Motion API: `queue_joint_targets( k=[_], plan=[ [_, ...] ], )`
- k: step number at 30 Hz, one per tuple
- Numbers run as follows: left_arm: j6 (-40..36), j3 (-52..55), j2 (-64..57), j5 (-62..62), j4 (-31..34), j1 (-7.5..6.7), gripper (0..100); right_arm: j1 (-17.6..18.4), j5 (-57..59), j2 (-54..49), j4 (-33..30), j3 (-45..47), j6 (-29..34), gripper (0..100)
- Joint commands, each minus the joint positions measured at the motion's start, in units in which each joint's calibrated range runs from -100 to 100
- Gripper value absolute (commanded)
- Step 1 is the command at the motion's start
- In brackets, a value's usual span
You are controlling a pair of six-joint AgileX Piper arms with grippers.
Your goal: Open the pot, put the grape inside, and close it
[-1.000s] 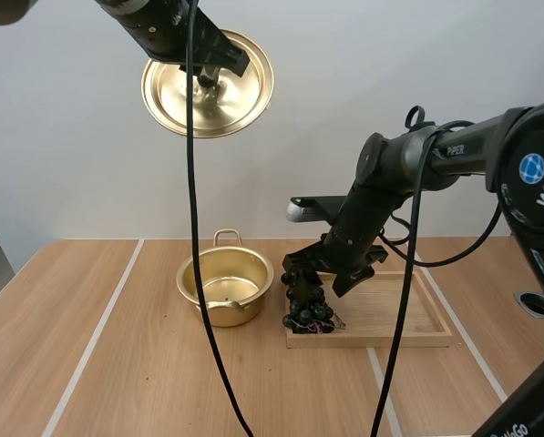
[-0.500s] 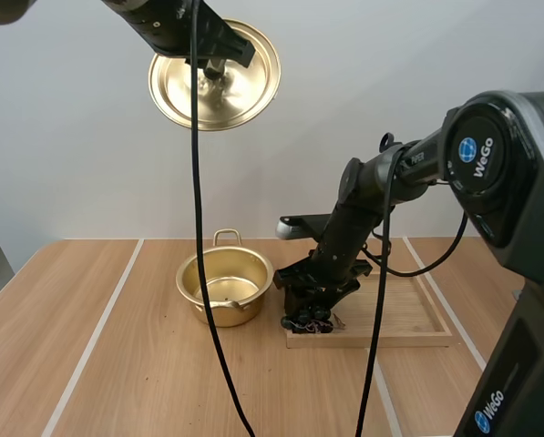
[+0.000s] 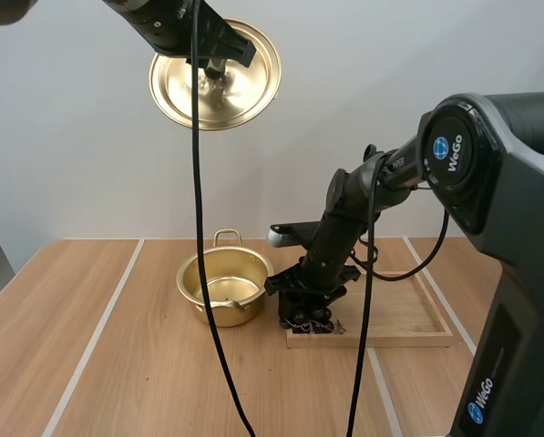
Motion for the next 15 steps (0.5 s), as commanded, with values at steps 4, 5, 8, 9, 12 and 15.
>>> queue_joint_targets(
  k=[4, 5, 8, 9, 12, 15],
  plan=[
    [-0.3, -0.5, -0.5, -2.0, -1.3, -0.21, 0, 0.1, 1.6, 1.3, -1.4, 0.9, 0.5, 0],
    [-0.3, -0.5, -0.5, -2.0, -1.3, -0.21, 0, 0.1, 1.8, 1.3, -1.4, 0.9, 0.5, 0],
    [-0.3, -0.5, -0.5, -2.0, -1.3, -0.21, 0, 0.1, 2.9, 0.8, -1.5, 0.9, 0.5, 0],
    [-0.3, -0.5, -0.5, -2.0, -1.3, -0.21, 0, 0.1, 3.9, 0.3, -1.6, 0.6, 0.5, 0],
    [-0.3, -0.5, -0.5, -2.0, -1.3, -0.21, 0, 0.1, 5.7, -1.8, -1.6, -0.1, 0.5, 0],
    [-0.3, -0.5, -0.5, -2.0, -1.3, -0.21, 0, 0.1, 5.7, -5.3, -1.8, -0.2, 0.5, 0]
  ],
)
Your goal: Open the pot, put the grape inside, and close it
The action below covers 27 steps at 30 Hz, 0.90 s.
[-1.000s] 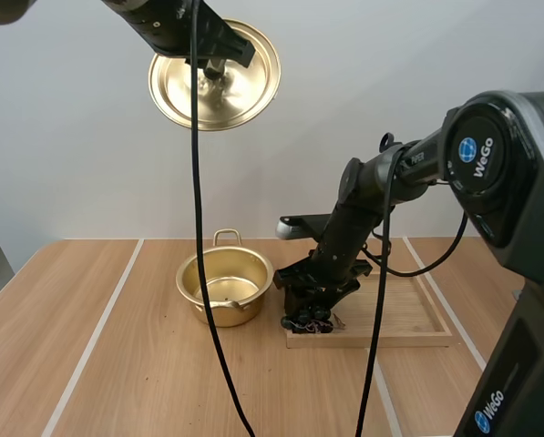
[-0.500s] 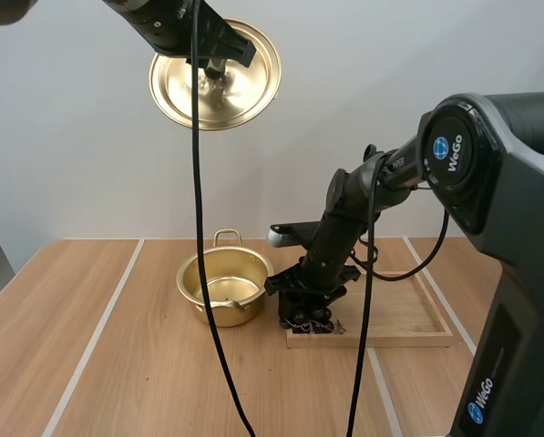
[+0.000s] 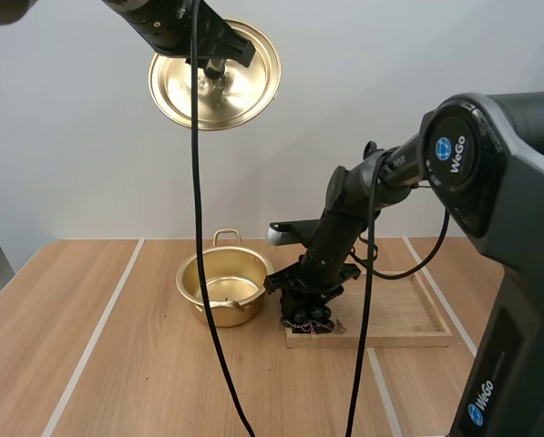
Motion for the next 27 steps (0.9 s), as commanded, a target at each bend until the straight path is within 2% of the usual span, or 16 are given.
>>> queue_joint_targets(
  k=[1, 17, 27],
  plan=[
    [-0.3, -0.5, -0.5, -2.0, -1.3, -0.21, 0, 0.1, 3.7, -3.7, -1.3, -0.1, 0.2, 0],
    [-0.2, -0.5, -1.0, -2.0, -1.3, -0.21, 0, 0.1, 7.3, -17.0, -5.8, -0.1, 3.0, 0],
    [0.6, -0.5, -6.2, -5.7, -1.1, -0.21, 0, 0.1, 7.5, -23.7, -7.3, -1.1, 3.8, 0]
  ],
)
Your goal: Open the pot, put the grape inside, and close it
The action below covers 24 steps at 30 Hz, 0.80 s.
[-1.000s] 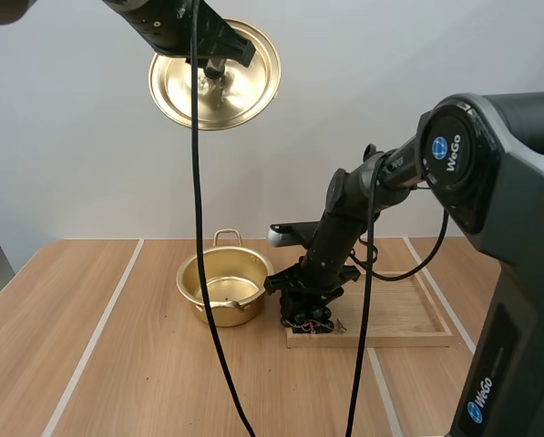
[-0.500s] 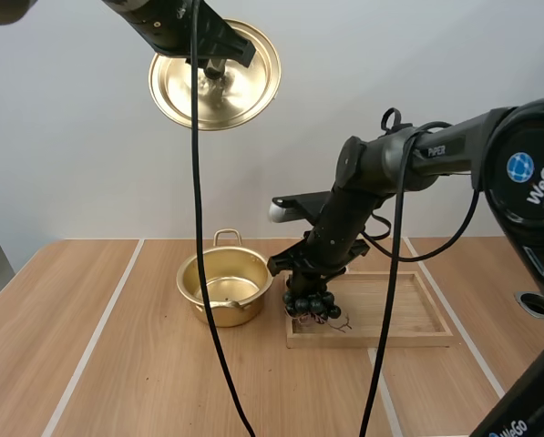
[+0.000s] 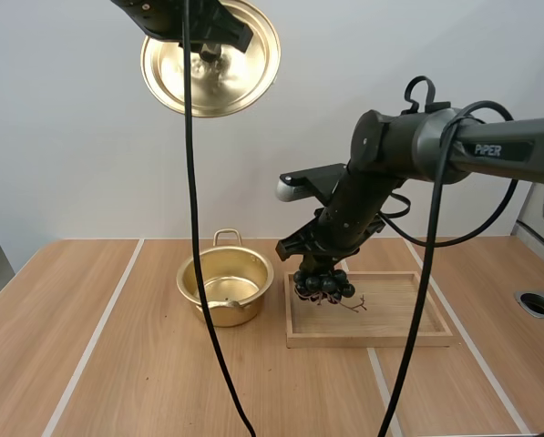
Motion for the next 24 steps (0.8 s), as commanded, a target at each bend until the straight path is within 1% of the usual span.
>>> queue_joint_targets(
  k=[1, 10, 15, 19, 24],
  plan=[
    [0.2, -0.5, -2.4, -4.7, -1.1, -0.21, 0, 0.1, 1.0, -2.2, -0.5, -1.7, 0.3, 0],
    [0.4, -0.5, -7.4, -6.0, -1.1, -0.21, 0, 0.1, 5.1, -2.9, 3.0, -10.8, -0.1, 0],
    [0.4, -0.5, -9.2, -8.4, -1.1, -0.21, 0, 0.1, 5.8, -2.7, 3.6, -15.9, -0.5, 0],
    [0.4, -0.5, -10.2, -9.0, -1.1, -0.21, 0, 0.1, 6.4, -2.3, 7.0, -18.6, -2.4, 0],
    [0.4, -0.5, -11.5, -15.6, -1.1, -0.21, 0, 0.2, 8.4, -0.3, 10.4, -20.6, -4.5, 0]
  ],
)
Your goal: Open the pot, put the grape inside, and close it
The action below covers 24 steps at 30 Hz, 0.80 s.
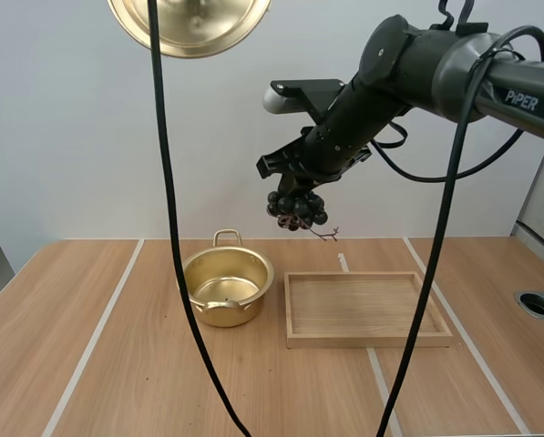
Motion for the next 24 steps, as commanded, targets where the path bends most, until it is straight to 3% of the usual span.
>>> queue_joint_targets(
  k=[1, 8, 17, 24],
  plan=[
    [-0.1, -0.5, -1.5, -5.9, -1.3, -0.21, 0, 0.2, 1.9, 1.5, 2.3, -1.6, -1.8, 0],
    [-0.3, -0.9, -2.8, -9.2, -3.8, -0.21, 0, 0.8, 2.7, 7.6, 9.6, -1.9, -6.8, 0],
    [-0.9, -5.2, -2.8, -7.1, -3.8, -0.21, 0, 6.4, -2.5, 14.9, 9.9, -1.9, -7.3, 0],
    [-0.9, -8.6, -2.8, -4.1, -3.8, -0.21, 0, 7.3, -5.3, 19.6, 9.9, -1.9, -7.3, 0]
  ],
)
